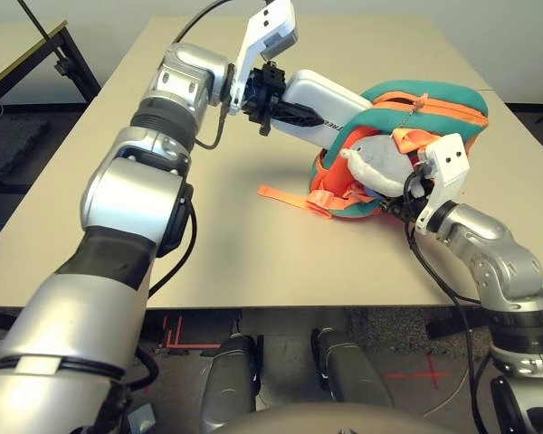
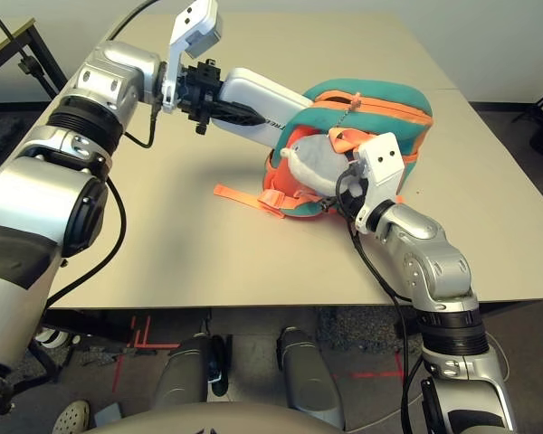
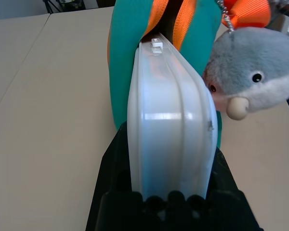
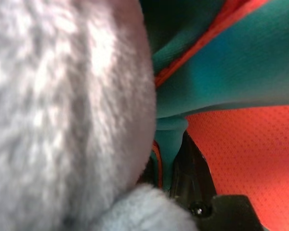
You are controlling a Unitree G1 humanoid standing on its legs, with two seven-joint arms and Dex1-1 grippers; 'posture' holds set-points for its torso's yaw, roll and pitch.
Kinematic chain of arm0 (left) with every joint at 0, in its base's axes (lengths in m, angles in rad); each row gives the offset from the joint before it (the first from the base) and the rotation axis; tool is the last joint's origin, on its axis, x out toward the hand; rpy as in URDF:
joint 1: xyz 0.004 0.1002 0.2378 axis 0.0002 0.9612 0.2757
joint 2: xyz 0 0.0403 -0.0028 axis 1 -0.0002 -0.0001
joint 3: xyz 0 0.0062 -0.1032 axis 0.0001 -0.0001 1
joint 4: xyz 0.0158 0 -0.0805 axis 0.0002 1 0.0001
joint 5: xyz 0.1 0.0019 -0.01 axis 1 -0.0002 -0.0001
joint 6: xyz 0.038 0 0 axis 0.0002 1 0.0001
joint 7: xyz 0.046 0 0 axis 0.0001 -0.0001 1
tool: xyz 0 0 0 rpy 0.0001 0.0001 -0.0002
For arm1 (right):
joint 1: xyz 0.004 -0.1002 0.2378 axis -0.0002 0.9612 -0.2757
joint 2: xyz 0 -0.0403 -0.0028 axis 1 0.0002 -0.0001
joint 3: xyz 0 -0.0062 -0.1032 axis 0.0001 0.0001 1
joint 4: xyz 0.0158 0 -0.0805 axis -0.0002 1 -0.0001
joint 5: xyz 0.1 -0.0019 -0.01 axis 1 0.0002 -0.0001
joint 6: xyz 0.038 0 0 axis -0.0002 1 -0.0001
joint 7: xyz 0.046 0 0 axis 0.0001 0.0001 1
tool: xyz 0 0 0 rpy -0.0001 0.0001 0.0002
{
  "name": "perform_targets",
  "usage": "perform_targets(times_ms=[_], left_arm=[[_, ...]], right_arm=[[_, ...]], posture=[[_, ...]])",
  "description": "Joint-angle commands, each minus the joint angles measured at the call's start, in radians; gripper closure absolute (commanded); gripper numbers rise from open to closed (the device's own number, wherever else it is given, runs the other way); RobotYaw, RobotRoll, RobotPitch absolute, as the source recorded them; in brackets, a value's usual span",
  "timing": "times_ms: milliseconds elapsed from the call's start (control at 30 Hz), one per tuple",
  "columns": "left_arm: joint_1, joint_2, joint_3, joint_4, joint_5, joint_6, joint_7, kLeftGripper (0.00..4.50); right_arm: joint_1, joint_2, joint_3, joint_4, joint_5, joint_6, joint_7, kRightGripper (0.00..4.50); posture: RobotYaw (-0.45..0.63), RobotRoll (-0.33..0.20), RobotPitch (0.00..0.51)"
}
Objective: Put the pencil case into the backpack and zip it.
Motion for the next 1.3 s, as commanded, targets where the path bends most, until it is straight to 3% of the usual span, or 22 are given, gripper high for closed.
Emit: perform_targets(times_ms=[33,100,200,367,400,633,833,1267,1300], left_arm=[[0.024,-0.063,0.017,0.012,0.015,-0.011,-0.013,3.29],[0.039,-0.069,0.038,0.013,0.016,-0.017,0.023,3.29],[0.047,-0.067,0.082,0.011,0.002,0.004,0.065,2.29],[0.059,-0.029,0.121,-0.016,0.001,0.034,0.043,0.23],[0.060,-0.014,0.127,-0.028,0.000,0.042,0.030,0.00],[0.071,0.100,0.174,-0.135,-0.025,0.138,-0.002,0.00],[0.147,0.168,0.199,-0.294,-0.056,0.252,0.033,0.00],[0.334,0.173,0.280,-0.568,-0.170,0.454,0.256,0.00],[0.341,0.172,0.281,-0.574,-0.173,0.464,0.274,0.17]], right_arm=[[0.005,0.012,0.035,0.038,-0.019,0.028,-0.002,4.35],[0.002,0.017,0.040,0.041,-0.023,0.025,-0.001,4.35],[-0.002,0.024,0.045,0.046,-0.028,0.021,0.001,4.35],[-0.005,0.029,0.046,0.051,-0.033,0.019,0.004,4.35],[-0.006,0.029,0.045,0.054,-0.034,0.017,0.006,4.35],[-0.011,0.030,0.047,0.066,-0.037,0.008,0.012,4.35],[-0.021,0.033,0.052,0.084,-0.043,0.000,0.021,4.35],[-0.041,0.040,0.066,0.121,-0.053,-0.026,0.035,4.35],[-0.041,0.040,0.067,0.121,-0.053,-0.027,0.035,4.35]], posture=[[-0.27,0.000,0.112],[-0.26,0.000,0.112],[-0.26,0.000,0.111],[-0.26,0.000,0.112],[-0.26,0.000,0.112],[-0.24,0.000,0.110],[-0.23,0.000,0.106],[-0.21,0.000,0.096],[-0.21,0.000,0.096]])
